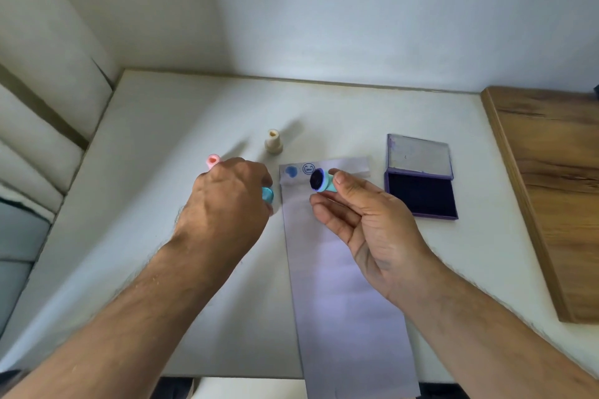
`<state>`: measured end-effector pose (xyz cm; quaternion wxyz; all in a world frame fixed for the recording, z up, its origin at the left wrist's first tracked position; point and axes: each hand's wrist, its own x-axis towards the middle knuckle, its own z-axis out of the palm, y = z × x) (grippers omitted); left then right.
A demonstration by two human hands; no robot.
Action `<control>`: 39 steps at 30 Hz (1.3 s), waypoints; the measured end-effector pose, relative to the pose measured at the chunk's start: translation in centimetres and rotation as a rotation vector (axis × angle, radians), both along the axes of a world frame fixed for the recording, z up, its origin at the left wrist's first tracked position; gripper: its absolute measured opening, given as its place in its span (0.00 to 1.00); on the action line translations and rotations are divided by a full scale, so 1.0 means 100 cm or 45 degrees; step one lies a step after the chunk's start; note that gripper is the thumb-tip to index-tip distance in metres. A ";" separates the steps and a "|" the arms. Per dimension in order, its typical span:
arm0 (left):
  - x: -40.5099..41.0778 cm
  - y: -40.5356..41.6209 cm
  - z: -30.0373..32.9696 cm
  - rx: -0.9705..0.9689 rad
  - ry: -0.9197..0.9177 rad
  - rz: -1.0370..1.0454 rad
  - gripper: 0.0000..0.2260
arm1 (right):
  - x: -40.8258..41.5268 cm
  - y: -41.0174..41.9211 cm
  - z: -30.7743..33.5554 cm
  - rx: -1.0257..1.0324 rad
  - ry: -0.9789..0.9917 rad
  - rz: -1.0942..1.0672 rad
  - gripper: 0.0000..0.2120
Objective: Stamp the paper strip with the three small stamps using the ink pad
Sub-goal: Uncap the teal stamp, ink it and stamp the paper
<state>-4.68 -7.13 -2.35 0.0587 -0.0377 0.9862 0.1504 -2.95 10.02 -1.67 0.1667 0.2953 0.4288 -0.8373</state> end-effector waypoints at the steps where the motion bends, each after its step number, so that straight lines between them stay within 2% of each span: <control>1: 0.000 0.000 0.000 0.022 0.014 0.010 0.11 | 0.000 0.001 0.001 -0.009 0.007 -0.003 0.10; 7: -0.001 0.003 0.010 0.281 0.093 0.101 0.13 | -0.002 0.004 0.004 -0.042 0.039 -0.026 0.06; 11: -0.001 0.007 0.016 0.513 0.031 0.173 0.08 | -0.003 0.005 0.005 -0.052 0.039 -0.033 0.06; 14: -0.004 0.007 0.017 0.832 -0.030 0.299 0.06 | -0.003 0.006 0.005 -0.066 0.056 -0.040 0.08; 17: -0.008 0.005 0.017 1.225 -0.102 0.419 0.10 | -0.004 0.006 0.005 -0.065 0.081 -0.043 0.09; 20: -0.008 0.007 0.018 1.589 -0.152 0.504 0.09 | -0.004 0.006 0.005 -0.076 0.097 -0.029 0.09; 24: -0.006 0.012 0.021 1.864 -0.259 0.630 0.08 | -0.002 0.006 0.005 -0.029 0.144 0.074 0.09; 28: -0.004 0.014 0.024 1.967 -0.335 0.633 0.04 | 0.000 0.006 0.004 0.142 0.231 0.217 0.10; 30: -0.003 0.015 0.024 1.983 -0.378 0.612 0.05 | 0.000 0.005 0.004 0.205 0.259 0.247 0.11; 33: -0.003 0.017 0.023 1.974 -0.424 0.601 0.09 | 0.000 0.005 0.002 0.249 0.283 0.253 0.12; 39: -0.003 0.016 0.023 1.962 -0.440 0.534 0.05 | 0.001 0.007 0.001 0.294 0.307 0.242 0.11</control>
